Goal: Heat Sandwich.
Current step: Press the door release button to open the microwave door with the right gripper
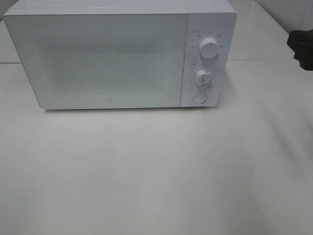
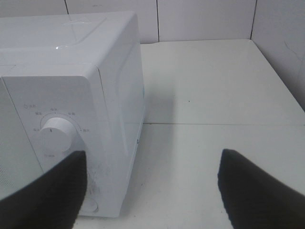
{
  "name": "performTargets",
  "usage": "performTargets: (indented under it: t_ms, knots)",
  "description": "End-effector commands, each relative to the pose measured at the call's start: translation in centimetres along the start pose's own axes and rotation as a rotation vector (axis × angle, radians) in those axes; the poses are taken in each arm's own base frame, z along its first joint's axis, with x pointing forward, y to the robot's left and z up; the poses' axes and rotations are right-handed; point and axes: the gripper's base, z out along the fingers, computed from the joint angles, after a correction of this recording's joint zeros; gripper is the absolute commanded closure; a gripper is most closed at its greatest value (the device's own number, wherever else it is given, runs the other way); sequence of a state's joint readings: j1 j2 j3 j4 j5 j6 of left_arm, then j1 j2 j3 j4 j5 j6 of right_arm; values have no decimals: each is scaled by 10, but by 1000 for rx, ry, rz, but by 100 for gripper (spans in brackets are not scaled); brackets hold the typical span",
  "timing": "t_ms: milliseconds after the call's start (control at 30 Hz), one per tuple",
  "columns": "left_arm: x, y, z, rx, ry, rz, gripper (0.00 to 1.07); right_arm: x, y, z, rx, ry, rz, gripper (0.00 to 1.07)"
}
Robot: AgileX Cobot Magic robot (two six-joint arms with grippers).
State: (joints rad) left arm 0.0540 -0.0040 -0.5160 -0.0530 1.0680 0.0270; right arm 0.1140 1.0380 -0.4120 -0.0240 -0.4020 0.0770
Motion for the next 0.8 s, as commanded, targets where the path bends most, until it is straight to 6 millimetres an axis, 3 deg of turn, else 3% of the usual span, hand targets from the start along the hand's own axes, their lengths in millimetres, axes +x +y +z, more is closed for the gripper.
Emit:
performTargets:
  t_ms: [33, 333, 800]
  knots:
    - [1, -1, -1, 4, -7, -9, 9, 0, -1, 8, 3, -39, -33, 34]
    - [1, -1, -1, 4, -7, -9, 9, 34, -4, 21, 81, -78, -20, 34]
    - [1, -1, -1, 4, -7, -9, 9, 79, 49, 41, 31, -5, -105, 34]
